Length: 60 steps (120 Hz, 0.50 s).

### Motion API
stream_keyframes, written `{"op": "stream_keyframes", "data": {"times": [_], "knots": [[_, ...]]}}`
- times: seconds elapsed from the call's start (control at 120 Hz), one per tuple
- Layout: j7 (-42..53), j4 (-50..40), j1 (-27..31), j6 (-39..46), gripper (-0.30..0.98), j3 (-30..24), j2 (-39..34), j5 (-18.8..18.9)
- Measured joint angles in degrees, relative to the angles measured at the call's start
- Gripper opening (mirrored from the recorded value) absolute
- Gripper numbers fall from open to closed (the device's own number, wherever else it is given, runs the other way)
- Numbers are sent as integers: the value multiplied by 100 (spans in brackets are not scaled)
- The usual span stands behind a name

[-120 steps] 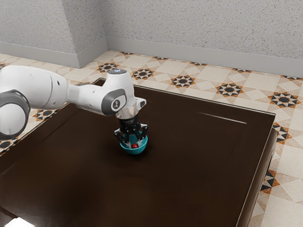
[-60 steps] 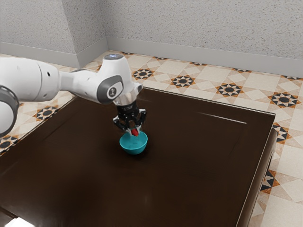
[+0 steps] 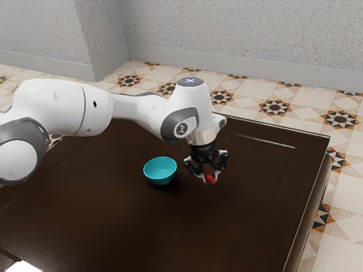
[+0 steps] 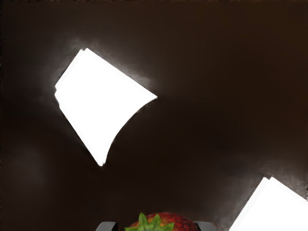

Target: Take strawberry from the bowl

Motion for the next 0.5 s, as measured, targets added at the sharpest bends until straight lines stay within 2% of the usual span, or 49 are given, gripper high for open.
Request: {"op": "stream_keyframes", "data": {"times": [0.108, 0.233, 0.267, 0.292, 0.317, 0.333, 0.35, 0.4, 0.5], "knots": [[-50, 14, 9, 31, 34, 2, 13, -41], [-97, -32, 18, 34, 49, -39, -60, -74], [-109, -153, 163, -218, 52, -470, -359, -96], [-117, -204, 580, -530, 54, -1195, -718, -130], [-87, -237, 860, -828, 56, -1669, -1300, -151], [-9, -249, 960, -1010, 57, -1778, -1787, -160], [127, -255, 979, -1182, 58, -1702, -2267, -168], [739, -268, 706, -1749, 60, -827, -3261, -205], [2042, -266, 583, -2642, 63, 440, -3758, -311]]}}
